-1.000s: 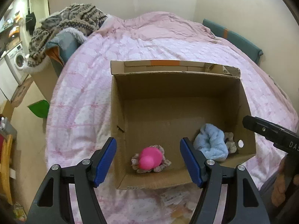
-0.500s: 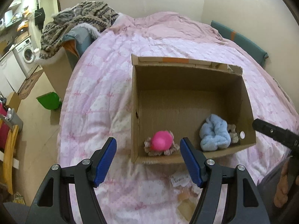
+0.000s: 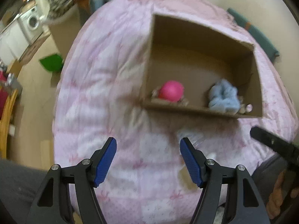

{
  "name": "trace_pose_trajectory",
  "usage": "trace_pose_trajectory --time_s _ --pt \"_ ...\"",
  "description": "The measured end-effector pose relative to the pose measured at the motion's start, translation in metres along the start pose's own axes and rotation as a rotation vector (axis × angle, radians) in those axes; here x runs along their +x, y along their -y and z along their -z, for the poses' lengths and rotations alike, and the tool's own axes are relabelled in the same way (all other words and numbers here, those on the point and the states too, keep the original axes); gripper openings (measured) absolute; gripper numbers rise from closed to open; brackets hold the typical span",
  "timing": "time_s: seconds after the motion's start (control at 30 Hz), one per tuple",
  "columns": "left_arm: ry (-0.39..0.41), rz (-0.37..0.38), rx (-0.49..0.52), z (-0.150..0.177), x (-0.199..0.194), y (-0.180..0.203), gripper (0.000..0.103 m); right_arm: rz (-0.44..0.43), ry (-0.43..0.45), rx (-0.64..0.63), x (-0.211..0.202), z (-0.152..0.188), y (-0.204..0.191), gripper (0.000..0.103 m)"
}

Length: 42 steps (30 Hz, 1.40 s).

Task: Organize soft objects
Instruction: 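Grasp the white sock on the bed with the right gripper while the left grasps a tan piece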

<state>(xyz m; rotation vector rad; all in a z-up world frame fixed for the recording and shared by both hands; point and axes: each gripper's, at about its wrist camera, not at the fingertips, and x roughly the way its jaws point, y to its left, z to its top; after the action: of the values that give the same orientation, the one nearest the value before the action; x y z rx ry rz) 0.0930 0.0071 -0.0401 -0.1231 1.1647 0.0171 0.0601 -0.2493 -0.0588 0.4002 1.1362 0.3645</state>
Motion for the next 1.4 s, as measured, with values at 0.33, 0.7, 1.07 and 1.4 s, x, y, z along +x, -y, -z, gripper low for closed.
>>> trace_pose_trajectory --time_s 0.33,0.7,1.07,1.4 --pt "-0.054 -0.024 -0.072 0.003 0.014 -0.012 0.068 0.035 -0.328 0.007 0.080 0.035 -0.005 0.077" --pt "-0.089 -0.012 -0.068 0.005 0.021 -0.008 0.068 0.065 -0.376 -0.046 0.095 0.038 -0.009 0.026" --pt "-0.139 0.019 0.000 0.026 0.033 0.022 0.067 0.054 -0.172 -0.024 0.034 0.022 0.005 0.025" --pt "-0.293 0.105 -0.066 0.057 0.062 0.069 0.067 0.055 -0.112 0.065 0.008 0.019 0.032 0.025"
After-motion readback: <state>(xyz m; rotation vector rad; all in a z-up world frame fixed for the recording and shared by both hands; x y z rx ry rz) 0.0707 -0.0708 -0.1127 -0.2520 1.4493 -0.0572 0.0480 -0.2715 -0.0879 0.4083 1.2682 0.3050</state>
